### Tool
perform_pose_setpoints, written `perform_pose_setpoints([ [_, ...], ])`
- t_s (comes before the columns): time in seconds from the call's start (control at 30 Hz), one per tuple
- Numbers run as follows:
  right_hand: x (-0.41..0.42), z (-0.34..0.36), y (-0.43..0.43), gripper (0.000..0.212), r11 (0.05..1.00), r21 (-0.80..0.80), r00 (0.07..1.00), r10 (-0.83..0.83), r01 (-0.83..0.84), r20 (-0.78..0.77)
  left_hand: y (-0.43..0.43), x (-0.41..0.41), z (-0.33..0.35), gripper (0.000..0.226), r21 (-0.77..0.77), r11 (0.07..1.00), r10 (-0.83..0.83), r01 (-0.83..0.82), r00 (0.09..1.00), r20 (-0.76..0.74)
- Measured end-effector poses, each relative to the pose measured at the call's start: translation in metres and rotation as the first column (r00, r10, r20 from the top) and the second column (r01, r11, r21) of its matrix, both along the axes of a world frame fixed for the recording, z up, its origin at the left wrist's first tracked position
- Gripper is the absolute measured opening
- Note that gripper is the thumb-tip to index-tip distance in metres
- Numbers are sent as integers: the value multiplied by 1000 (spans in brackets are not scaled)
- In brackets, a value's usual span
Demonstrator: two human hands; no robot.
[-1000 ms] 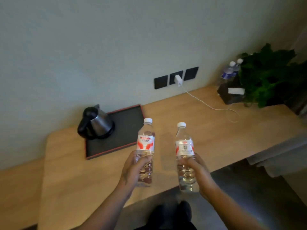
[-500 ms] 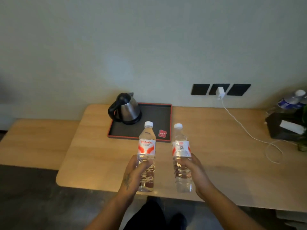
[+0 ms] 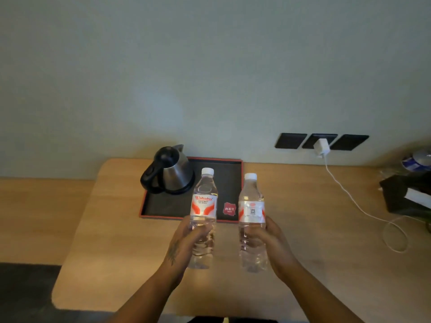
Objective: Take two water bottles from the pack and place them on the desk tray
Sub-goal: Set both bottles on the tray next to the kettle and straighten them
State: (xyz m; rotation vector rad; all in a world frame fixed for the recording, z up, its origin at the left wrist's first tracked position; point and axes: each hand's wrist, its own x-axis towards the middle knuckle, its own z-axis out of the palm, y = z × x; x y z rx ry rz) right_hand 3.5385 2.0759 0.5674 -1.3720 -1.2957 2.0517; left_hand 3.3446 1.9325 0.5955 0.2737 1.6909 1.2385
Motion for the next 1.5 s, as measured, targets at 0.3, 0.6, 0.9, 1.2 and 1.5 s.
perform_pose_setpoints([
  [0.3, -69, 14, 106, 68, 961, 238, 990, 132, -139, 45, 97, -75, -2, 59, 56, 978, -192, 200, 973, -125],
  [0.6, -126, -13, 186, 76, 926, 310, 976, 200, -218, 90, 189, -124, -51, 83, 129, 929, -296, 347, 906, -303],
  [0.9, -139, -76, 215, 80, 876, 347, 937, 270, -336, 223, 221, -135, -116, 90, 99, 920, -326, 379, 881, -342],
  [1.2, -139, -106, 222, 82, 830, 397, 897, 248, -392, 366, 233, -129, -156, 98, 70, 926, -316, 371, 863, -394],
  [1.5, -149, -115, 222, 90, 799, 404, 868, 276, -446, 413, 231, -131, -164, 85, 33, 934, -305, 356, 843, -444],
])
